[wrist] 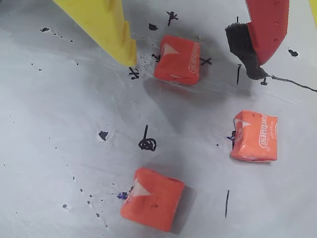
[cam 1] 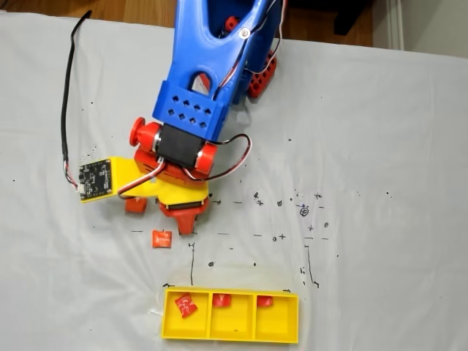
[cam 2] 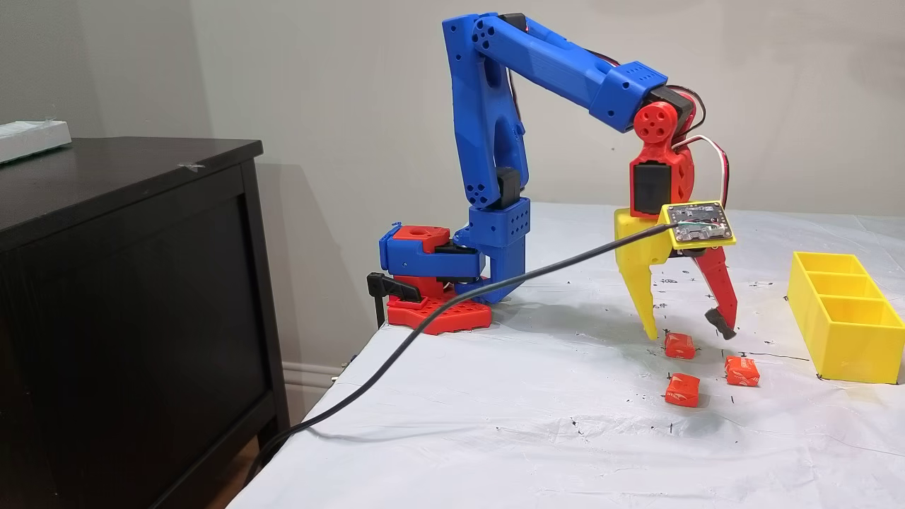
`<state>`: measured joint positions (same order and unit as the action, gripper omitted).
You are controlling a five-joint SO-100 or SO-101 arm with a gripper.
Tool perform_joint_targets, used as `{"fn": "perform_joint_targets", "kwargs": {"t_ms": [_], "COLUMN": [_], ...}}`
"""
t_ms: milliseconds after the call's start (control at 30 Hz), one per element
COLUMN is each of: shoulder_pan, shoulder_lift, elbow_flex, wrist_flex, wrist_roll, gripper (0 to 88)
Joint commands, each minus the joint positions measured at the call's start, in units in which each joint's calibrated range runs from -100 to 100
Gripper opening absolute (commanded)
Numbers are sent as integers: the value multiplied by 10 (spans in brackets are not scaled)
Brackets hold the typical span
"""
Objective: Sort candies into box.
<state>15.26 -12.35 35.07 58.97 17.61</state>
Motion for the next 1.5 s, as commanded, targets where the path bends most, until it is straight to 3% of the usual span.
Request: {"fn": "perform_joint_targets", "kwargs": {"t_ms": [0, 767, 833, 900, 967, 1200, 1467], "shoulder_pan": [-4, -23, -23, -23, -26, -34, -80], "shoulder_lift": [-8, 45, 45, 44, 40, 11, -117], "elbow_flex": [2, 10, 12, 13, 17, 18, 7], "wrist_flex": [-11, -46, -47, -50, -56, -57, -71], "wrist_roll": [0, -4, -4, -5, -5, -10, -50], "gripper": [271, 256, 205, 44, 2, 2, 2]}}
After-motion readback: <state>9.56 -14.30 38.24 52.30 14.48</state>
